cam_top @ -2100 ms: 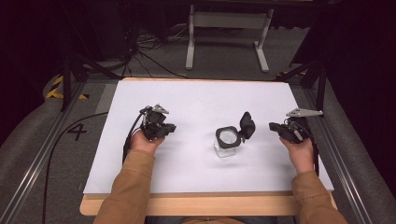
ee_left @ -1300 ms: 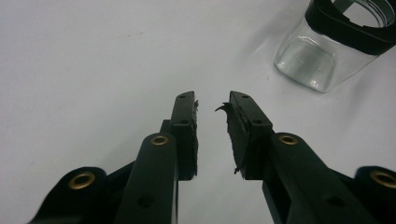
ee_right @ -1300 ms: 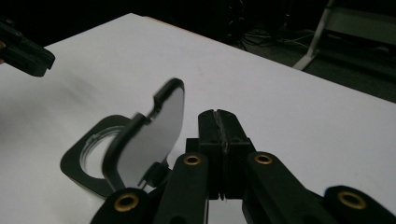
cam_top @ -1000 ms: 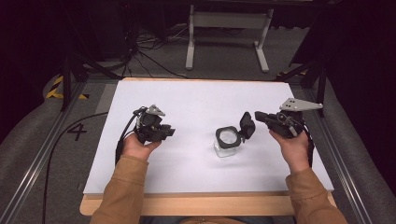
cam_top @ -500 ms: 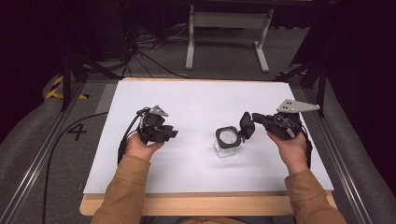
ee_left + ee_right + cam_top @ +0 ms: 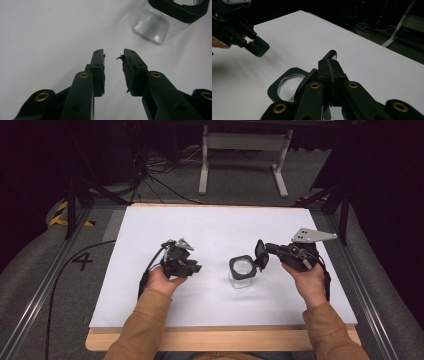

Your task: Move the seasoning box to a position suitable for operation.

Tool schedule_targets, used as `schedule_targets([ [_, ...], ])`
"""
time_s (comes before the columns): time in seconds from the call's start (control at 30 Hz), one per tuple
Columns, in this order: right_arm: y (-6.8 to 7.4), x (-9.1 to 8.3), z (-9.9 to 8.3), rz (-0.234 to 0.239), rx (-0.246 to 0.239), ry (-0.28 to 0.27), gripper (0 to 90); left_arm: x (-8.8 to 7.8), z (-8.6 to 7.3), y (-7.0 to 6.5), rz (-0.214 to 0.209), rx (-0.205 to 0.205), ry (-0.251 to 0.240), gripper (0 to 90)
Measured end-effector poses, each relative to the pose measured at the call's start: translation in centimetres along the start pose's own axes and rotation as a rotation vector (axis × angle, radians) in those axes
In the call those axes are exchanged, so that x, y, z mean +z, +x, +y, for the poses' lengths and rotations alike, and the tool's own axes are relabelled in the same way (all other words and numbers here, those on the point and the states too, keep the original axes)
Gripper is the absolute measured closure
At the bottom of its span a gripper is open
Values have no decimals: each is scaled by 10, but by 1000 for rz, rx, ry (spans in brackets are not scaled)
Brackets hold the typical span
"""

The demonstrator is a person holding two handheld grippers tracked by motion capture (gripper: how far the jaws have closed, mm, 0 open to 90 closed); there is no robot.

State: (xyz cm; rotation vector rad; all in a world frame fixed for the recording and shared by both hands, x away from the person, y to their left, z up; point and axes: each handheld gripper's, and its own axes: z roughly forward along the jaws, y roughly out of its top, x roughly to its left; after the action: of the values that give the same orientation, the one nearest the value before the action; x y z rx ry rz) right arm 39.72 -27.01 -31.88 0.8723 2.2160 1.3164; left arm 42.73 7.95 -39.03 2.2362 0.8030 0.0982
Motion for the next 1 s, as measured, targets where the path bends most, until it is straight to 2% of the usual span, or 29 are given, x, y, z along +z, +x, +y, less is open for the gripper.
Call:
schedule_targets([
  [0.1, 0, 0, 0, -4, -4, 3, 893, 17, 5, -14, -70, -6, -33, 756],
  [0.2, 0, 0, -1, -7, -5, 4, 893, 29, 12, -25, -107, 19, -45, 779],
  [0.27, 0, 0, -1, -8, -5, 4, 893, 32, 14, -29, -110, 32, -40, 793],
  [0.3, 0, 0, -1, -10, -2, 7, 893, 38, 17, -35, -115, 54, -33, 795],
  [0.57, 5, 1, -2, -2, -11, 11, 893, 45, 20, -38, -140, 51, -31, 805],
  [0.63, 7, 2, -2, 1, -16, 16, 893, 47, 21, -40, -142, 61, -35, 804],
  [1.0, 23, 19, -5, 44, -55, 68, 892, 49, 24, -43, -147, 74, -20, 795],
])
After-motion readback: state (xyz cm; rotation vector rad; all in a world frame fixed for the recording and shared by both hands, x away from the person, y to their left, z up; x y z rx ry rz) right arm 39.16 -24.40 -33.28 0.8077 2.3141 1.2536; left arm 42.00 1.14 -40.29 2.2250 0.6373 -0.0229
